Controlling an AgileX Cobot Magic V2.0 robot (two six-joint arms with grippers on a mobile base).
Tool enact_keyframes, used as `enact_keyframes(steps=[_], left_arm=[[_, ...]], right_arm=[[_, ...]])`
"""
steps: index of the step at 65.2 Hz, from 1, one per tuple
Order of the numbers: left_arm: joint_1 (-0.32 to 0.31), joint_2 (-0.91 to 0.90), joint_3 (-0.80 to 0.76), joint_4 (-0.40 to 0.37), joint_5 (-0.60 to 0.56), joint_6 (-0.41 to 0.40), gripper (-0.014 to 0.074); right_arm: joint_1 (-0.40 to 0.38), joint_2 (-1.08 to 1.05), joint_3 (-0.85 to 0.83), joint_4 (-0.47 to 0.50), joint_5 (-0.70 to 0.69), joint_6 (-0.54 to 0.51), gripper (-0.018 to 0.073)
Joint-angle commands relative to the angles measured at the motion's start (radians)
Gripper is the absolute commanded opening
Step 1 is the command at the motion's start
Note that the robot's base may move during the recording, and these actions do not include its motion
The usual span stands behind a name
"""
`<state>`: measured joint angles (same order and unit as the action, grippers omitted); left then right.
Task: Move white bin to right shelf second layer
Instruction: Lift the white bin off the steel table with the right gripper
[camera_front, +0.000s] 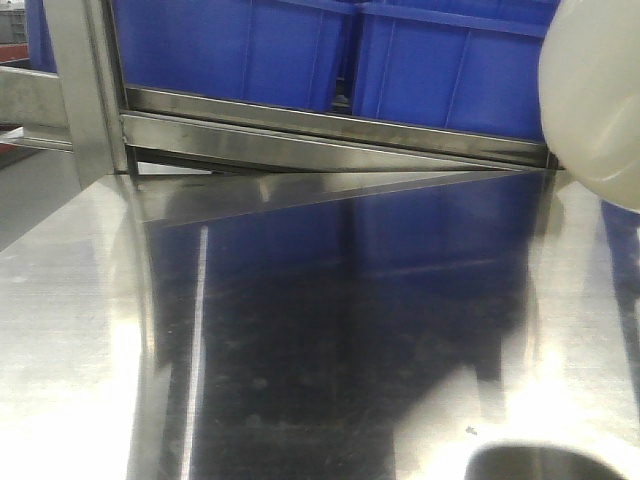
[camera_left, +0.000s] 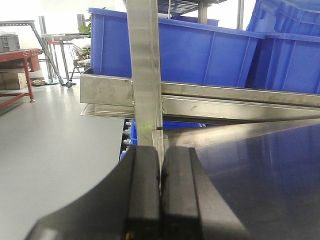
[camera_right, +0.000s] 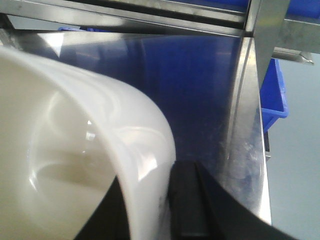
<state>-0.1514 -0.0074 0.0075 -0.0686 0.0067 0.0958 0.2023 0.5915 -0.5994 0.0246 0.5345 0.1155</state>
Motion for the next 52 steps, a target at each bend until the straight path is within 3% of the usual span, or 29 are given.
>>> enact_keyframes(steps=[1, 52], left_arm=[[-0.002, -0.013, 0.033, -0.005, -0.087, -0.007, 0.0085], [-0.002, -0.013, 0.033, -0.005, -0.087, -0.007, 0.0085]], right_arm=[[-0.007, -0.007, -0.03, 0.006, -0.112, -0.001, 0.0025], [-0.007, -0.007, -0.03, 0.006, -0.11, -0.001, 0.0025]])
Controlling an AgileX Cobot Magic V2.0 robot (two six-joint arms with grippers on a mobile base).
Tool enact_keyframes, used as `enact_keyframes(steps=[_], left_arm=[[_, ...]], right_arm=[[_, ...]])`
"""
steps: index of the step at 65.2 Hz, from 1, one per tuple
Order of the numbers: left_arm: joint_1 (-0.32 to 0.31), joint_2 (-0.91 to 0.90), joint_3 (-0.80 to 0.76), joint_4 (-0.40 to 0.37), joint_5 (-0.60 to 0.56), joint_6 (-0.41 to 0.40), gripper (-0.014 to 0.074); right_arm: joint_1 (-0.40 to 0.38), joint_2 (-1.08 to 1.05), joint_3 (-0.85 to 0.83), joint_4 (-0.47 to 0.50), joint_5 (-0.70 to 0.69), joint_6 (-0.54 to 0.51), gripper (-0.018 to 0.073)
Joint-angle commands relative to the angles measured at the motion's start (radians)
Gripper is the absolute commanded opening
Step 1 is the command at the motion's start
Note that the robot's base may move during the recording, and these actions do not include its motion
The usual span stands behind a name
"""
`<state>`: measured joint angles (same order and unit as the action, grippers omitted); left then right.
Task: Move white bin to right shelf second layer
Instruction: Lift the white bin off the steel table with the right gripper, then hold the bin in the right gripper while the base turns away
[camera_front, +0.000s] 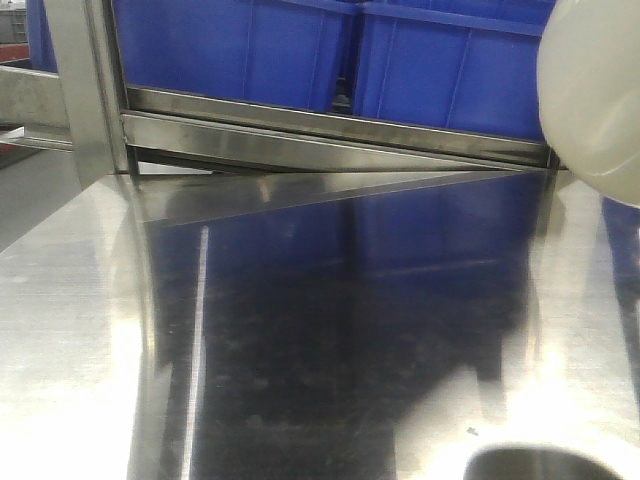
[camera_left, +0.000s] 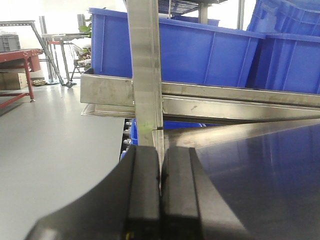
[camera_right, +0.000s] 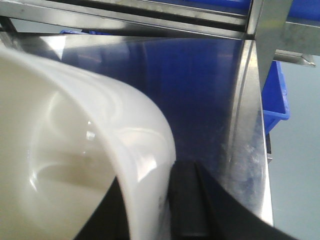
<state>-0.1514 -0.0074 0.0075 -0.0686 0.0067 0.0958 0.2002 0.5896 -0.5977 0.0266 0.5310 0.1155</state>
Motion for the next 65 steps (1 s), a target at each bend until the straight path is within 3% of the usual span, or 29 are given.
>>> enact_keyframes(steps=[1, 65], left_arm=[[-0.002, -0.013, 0.033, -0.005, -0.087, -0.007, 0.0085], [-0.002, -0.013, 0.033, -0.005, -0.087, -0.007, 0.0085]], right_arm=[[-0.005, -0.005, -0.031, 0.004, -0.107, -0.001, 0.0025], [-0.005, -0.005, -0.031, 0.004, -0.107, -0.001, 0.0025]])
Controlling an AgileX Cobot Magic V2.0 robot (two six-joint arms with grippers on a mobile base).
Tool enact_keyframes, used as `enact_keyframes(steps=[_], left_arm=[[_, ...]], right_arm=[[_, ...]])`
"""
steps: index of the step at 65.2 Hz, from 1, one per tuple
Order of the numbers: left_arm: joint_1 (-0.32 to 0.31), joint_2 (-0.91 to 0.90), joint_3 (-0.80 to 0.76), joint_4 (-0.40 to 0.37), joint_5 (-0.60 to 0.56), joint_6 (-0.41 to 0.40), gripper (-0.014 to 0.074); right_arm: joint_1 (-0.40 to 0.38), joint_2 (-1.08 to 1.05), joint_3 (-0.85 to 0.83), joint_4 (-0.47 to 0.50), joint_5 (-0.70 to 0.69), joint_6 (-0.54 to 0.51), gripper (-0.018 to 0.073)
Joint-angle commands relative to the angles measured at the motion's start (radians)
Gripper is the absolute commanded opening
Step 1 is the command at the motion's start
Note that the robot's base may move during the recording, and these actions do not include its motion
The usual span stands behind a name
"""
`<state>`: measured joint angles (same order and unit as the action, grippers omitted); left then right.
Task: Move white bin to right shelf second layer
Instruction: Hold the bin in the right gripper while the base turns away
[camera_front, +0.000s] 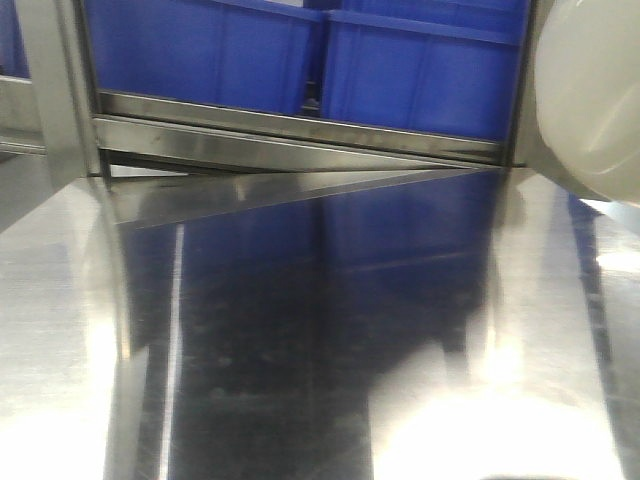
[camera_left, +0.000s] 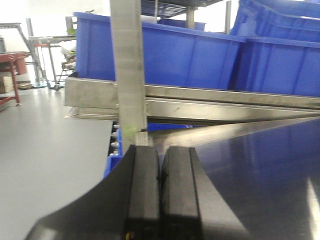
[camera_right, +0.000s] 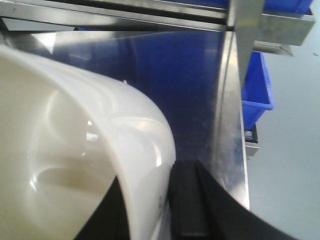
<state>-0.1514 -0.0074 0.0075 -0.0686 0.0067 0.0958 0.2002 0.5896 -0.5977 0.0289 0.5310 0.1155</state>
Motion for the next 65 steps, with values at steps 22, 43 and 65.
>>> enact_keyframes(steps=[22, 43, 65], left_arm=[[-0.002, -0.013, 0.033, -0.005, -0.087, -0.007, 0.0085], [-0.002, -0.013, 0.033, -0.005, -0.087, -0.007, 0.0085], [-0.002, -0.013, 0.033, -0.005, -0.087, -0.007, 0.0085]], right_arm=[[-0.005, -0.005, -0.031, 0.002, -0.107, -0.001, 0.0025], [-0.005, -0.005, -0.031, 0.002, -0.106, -0.001, 0.0025], [-0.005, -0.005, -0.031, 0.002, -0.105, -0.001, 0.0025]])
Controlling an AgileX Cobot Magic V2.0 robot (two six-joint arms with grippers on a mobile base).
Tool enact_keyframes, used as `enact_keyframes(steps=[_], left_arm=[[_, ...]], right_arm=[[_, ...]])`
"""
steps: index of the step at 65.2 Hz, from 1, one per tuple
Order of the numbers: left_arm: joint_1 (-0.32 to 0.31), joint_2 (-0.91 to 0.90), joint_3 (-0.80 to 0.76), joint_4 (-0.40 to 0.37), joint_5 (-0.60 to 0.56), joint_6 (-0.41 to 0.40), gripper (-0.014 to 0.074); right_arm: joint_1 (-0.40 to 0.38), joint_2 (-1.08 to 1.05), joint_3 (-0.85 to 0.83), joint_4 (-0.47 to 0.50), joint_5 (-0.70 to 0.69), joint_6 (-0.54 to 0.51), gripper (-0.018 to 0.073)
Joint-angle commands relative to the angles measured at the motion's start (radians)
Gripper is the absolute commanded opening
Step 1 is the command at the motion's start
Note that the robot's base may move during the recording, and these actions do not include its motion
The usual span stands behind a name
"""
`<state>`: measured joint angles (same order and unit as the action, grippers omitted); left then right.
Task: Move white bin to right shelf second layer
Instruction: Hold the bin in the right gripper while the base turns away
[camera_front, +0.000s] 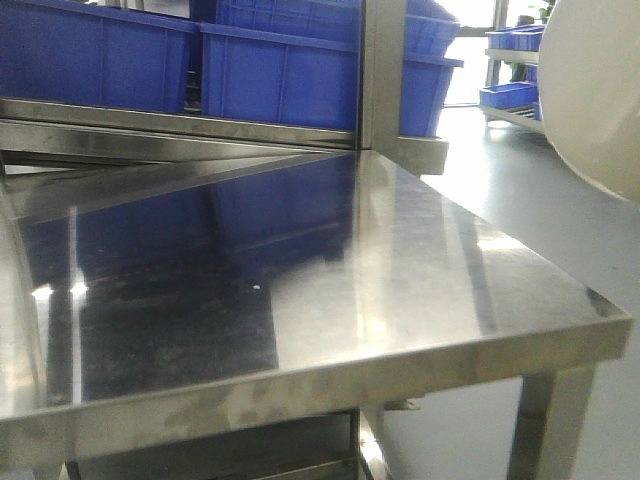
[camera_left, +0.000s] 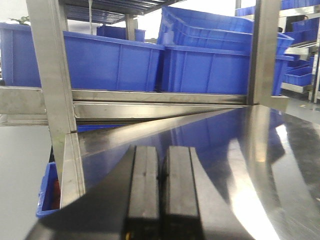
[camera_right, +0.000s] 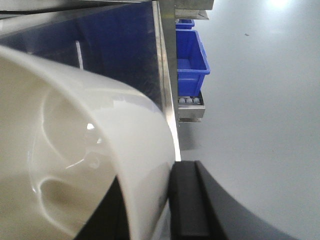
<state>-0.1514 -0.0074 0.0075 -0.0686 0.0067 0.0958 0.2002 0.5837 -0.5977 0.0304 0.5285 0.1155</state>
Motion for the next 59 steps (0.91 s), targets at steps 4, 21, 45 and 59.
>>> enact_keyframes(steps=[4, 21, 45, 59], left_arm=[[-0.002, -0.013, 0.033, -0.005, -0.087, -0.007, 0.0085], [-0.002, -0.013, 0.033, -0.005, -0.087, -0.007, 0.0085], [-0.002, -0.013, 0.033, -0.005, -0.087, -0.007, 0.0085], [-0.002, -0.013, 0.033, -0.005, -0.087, -0.007, 0.0085]], right_arm=[[-0.005, 0.001, -0.031, 0.0, -0.102, -0.001, 0.0025], [-0.005, 0.001, -0.031, 0.0, -0.102, -0.001, 0.0025], [-0.005, 0.001, -0.031, 0.0, -0.102, -0.001, 0.0025], [-0.005, 0.001, -0.031, 0.0, -0.102, -0.001, 0.0025]])
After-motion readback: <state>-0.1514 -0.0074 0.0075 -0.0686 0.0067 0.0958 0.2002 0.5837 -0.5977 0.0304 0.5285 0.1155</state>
